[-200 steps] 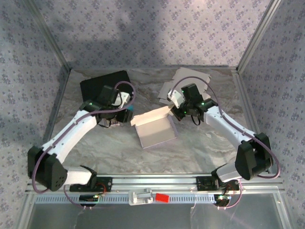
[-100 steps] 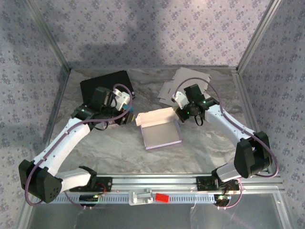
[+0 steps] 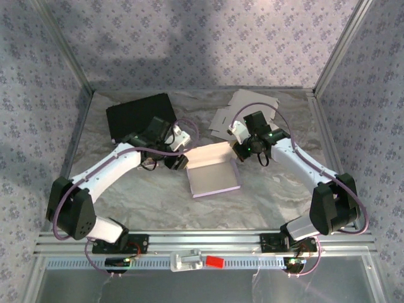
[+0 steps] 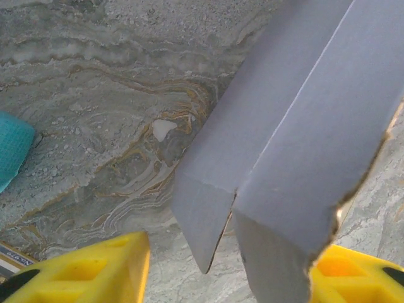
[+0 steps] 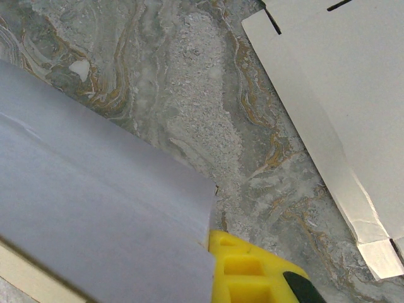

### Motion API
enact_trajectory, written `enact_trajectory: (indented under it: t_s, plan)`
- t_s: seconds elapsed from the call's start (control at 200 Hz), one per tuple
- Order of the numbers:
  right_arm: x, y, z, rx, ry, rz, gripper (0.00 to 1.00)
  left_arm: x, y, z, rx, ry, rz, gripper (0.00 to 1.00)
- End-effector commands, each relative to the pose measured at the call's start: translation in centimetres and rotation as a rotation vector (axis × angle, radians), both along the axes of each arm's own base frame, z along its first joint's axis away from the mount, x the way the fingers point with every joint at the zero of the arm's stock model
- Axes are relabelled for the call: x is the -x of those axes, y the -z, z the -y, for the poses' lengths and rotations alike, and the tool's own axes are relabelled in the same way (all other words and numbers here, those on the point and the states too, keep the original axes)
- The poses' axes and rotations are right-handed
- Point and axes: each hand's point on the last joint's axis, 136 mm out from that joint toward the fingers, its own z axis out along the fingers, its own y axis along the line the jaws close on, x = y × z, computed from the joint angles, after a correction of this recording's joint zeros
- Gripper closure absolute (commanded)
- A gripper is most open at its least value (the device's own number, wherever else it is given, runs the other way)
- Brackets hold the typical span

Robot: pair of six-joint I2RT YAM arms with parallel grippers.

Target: Fold the paper box

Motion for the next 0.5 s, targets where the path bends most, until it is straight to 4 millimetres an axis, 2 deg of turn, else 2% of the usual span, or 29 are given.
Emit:
enact_trajectory:
  t_s: [0.0,0.1,0.21,0.495]
  plan:
    - [-0.3,-0.2,0.1,0.0,0.015,-0.014,1.0,-1.3,-1.8,1.3,0.028,0.026,0.05,0.57]
    - [-0.4,-0.2,0.1,-0.006,0.025,-0.015,1.0,-1.5,-1.7,1.6,0.031,0.011,0.024,0.71]
    - [-0.5,-0.4,0.0,-0.016,0.041,-0.013,1.0,-1.3,-1.4,1.8,0.028,0.005,0.003,0.82]
    - [-0.7,-0.4,-0.4,-0.034,0.075,-0.013,1.0,-1.3,-0.4,1.9,-0.016,-0.034,-0.008,0.89]
